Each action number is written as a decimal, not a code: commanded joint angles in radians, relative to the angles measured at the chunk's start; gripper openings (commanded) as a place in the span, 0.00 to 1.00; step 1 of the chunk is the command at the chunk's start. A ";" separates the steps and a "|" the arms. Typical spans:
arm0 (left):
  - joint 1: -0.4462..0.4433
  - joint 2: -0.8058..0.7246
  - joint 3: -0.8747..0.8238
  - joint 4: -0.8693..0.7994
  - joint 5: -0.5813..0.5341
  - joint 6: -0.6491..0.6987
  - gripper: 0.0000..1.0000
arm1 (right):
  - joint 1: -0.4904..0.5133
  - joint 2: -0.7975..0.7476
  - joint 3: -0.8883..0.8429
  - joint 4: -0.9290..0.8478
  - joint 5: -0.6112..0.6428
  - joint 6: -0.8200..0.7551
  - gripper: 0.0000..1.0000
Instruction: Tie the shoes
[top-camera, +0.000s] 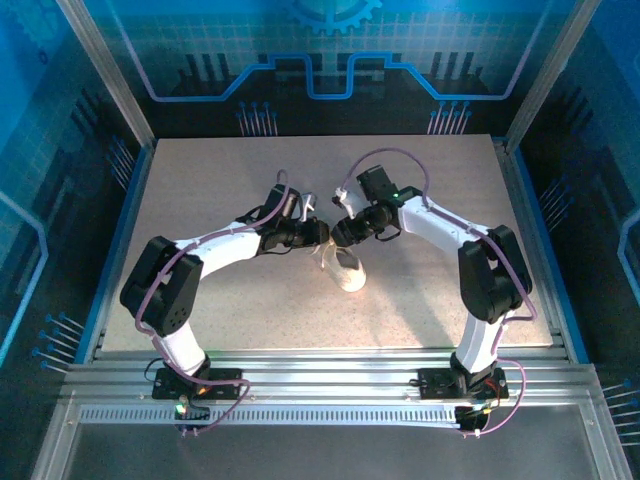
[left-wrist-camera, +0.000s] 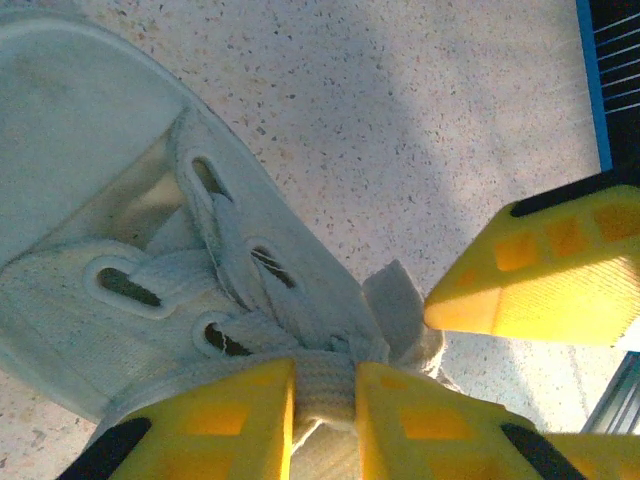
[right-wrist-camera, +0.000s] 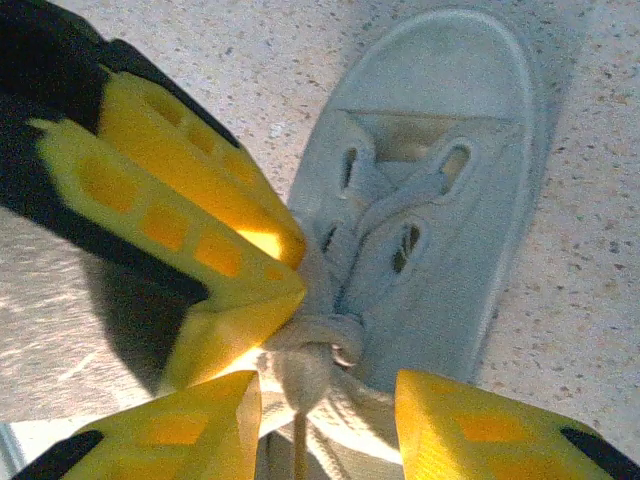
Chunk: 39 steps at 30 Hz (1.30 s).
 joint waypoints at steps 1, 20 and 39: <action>-0.013 0.007 0.027 0.014 0.020 -0.009 0.24 | 0.014 0.017 0.026 -0.028 0.053 -0.035 0.39; -0.015 0.037 0.044 -0.020 0.004 -0.007 0.25 | -0.024 -0.071 -0.006 -0.029 0.085 -0.049 0.00; -0.015 0.027 0.049 -0.029 0.003 0.005 0.28 | -0.139 -0.015 -0.013 -0.005 -0.012 0.008 0.03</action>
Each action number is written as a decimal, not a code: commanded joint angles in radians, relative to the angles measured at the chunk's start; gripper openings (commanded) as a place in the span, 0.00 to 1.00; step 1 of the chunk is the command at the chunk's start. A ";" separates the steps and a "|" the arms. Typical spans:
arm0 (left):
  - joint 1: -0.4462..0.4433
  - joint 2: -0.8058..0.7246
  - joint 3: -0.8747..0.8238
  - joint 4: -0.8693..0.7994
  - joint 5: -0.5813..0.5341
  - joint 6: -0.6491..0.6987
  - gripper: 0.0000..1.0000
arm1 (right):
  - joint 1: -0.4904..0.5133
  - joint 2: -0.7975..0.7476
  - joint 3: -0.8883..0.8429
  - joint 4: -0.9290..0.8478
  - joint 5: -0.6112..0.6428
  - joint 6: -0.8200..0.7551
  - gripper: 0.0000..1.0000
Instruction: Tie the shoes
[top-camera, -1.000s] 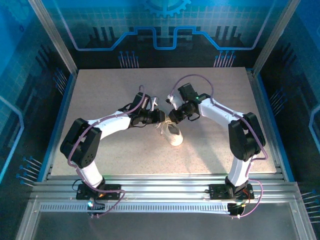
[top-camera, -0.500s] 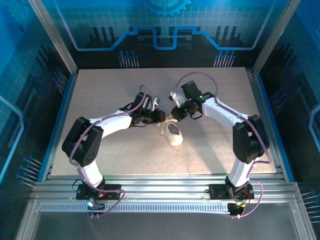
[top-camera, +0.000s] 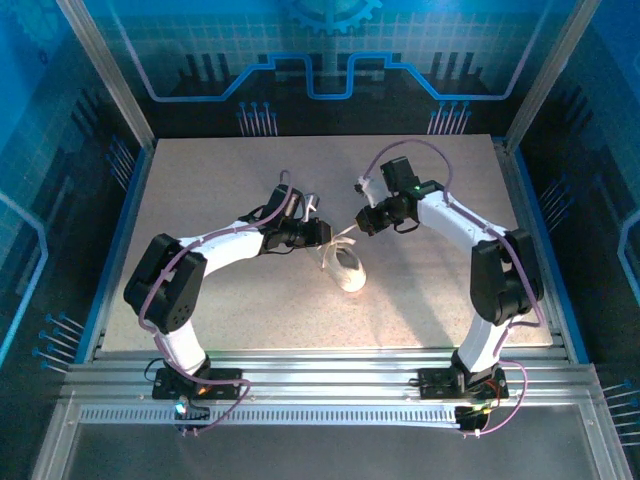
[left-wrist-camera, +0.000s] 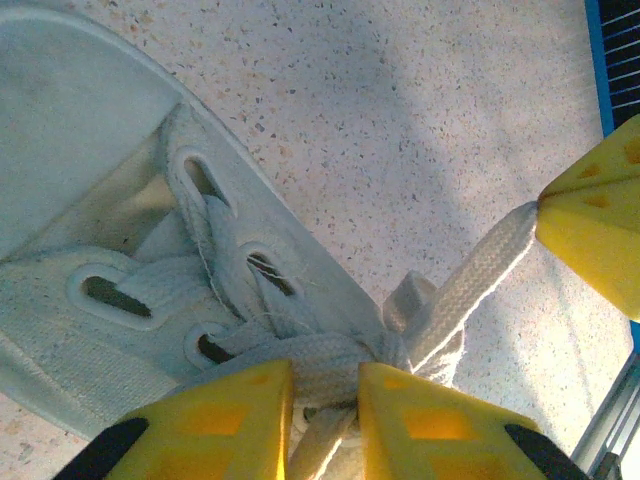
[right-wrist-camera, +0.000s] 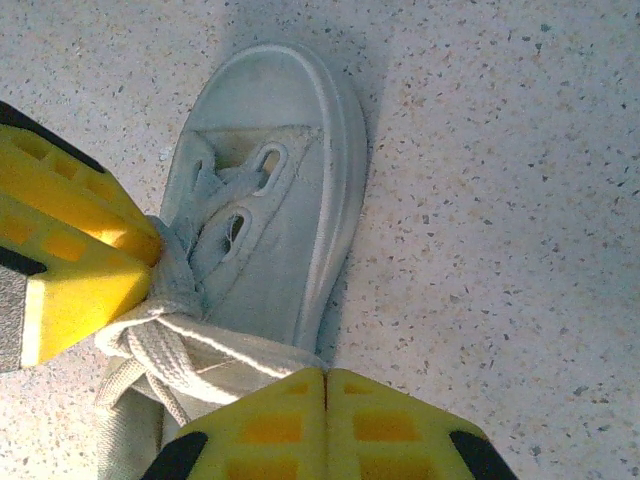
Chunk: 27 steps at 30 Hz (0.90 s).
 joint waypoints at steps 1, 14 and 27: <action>-0.010 -0.009 0.033 -0.024 0.004 0.015 0.31 | -0.015 0.026 -0.002 0.010 -0.059 0.031 0.05; 0.068 -0.212 -0.058 -0.001 0.024 0.130 0.48 | -0.168 -0.133 -0.250 0.274 -0.269 0.346 0.44; 0.129 -0.118 -0.280 0.397 0.120 -0.263 0.50 | -0.112 -0.035 -0.401 0.625 -0.386 0.605 0.48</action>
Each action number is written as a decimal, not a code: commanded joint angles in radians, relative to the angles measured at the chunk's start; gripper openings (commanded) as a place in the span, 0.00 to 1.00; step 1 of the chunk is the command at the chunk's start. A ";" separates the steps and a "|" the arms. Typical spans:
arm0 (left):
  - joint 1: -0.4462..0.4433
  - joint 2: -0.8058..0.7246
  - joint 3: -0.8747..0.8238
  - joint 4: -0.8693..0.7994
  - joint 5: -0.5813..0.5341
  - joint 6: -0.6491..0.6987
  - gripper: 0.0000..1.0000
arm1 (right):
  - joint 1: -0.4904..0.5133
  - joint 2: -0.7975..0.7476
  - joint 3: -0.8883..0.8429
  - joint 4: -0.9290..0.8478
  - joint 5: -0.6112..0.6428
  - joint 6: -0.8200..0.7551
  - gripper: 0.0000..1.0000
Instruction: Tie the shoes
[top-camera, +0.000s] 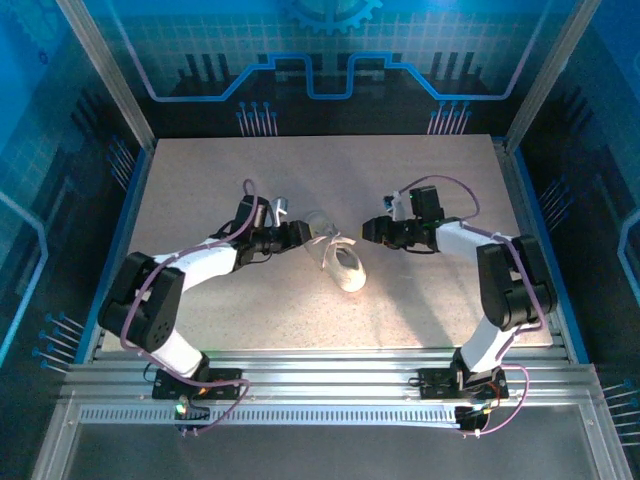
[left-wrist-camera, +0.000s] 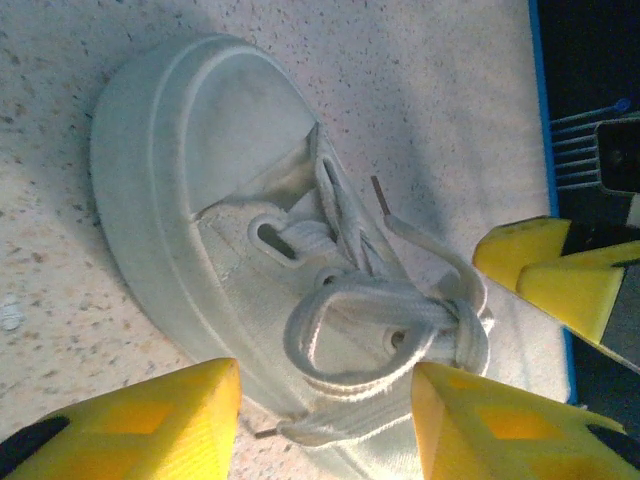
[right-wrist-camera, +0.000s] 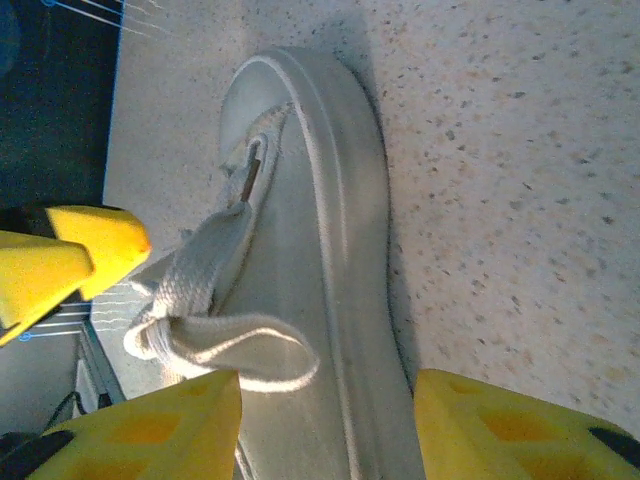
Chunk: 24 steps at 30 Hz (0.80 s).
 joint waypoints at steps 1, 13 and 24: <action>-0.008 0.045 -0.017 0.177 0.056 -0.127 0.50 | 0.028 0.034 0.005 0.105 -0.045 0.060 0.49; -0.035 0.162 -0.017 0.316 0.069 -0.223 0.49 | 0.061 0.143 0.037 0.180 -0.075 0.103 0.50; -0.052 0.150 0.006 0.297 0.082 -0.214 0.03 | 0.076 0.126 0.040 0.229 -0.076 0.143 0.06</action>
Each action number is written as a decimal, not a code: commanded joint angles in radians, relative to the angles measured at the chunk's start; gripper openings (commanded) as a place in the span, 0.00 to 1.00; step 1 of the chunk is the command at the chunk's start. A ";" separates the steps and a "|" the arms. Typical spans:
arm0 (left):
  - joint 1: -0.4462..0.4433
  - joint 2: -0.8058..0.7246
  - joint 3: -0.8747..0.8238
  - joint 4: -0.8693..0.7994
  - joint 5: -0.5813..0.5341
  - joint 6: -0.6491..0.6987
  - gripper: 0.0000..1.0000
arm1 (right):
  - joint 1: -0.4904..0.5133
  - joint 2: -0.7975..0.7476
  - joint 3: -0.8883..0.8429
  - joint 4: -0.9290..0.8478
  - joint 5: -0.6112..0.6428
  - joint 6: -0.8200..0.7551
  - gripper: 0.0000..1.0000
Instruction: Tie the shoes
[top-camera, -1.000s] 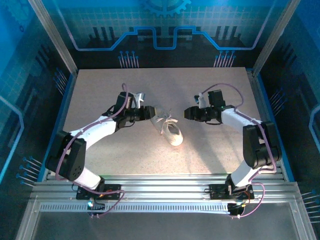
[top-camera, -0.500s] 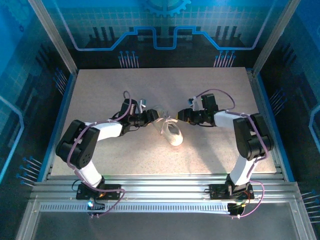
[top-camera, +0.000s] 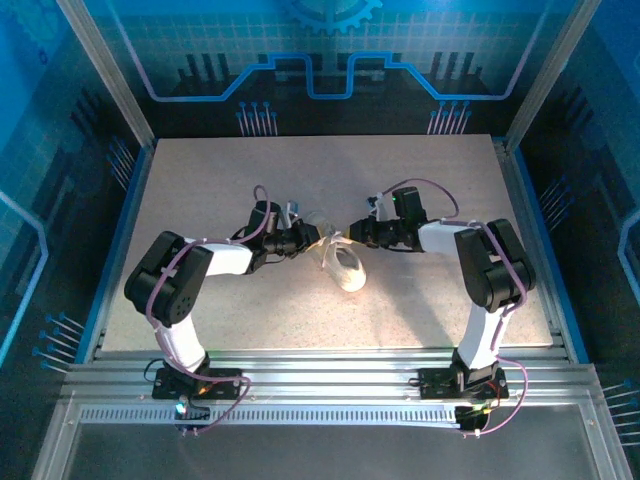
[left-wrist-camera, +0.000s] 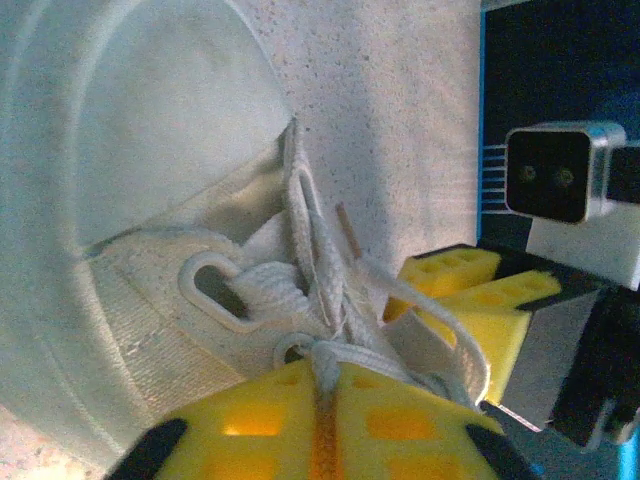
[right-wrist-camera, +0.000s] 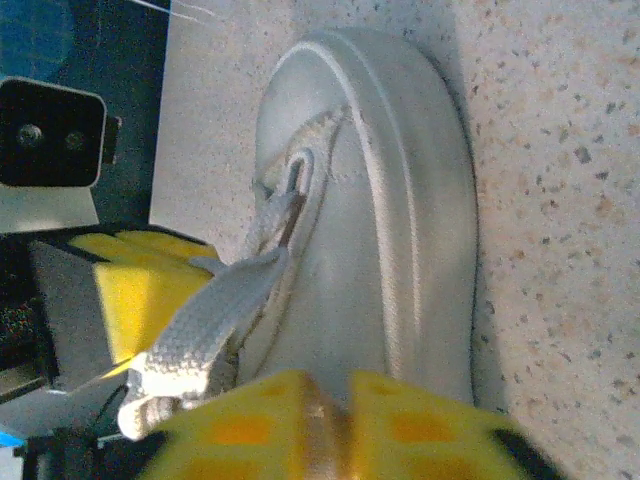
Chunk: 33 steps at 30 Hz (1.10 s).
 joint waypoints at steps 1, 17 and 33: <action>-0.008 -0.046 0.016 -0.031 0.008 0.046 0.00 | 0.007 -0.036 0.001 0.025 0.015 0.013 0.01; -0.076 -0.123 0.008 -0.307 -0.152 0.225 0.00 | 0.015 -0.051 0.109 -0.272 0.272 -0.207 0.00; -0.041 -0.131 -0.077 -0.277 -0.169 0.230 0.00 | 0.017 -0.013 0.131 -0.406 0.362 -0.324 0.00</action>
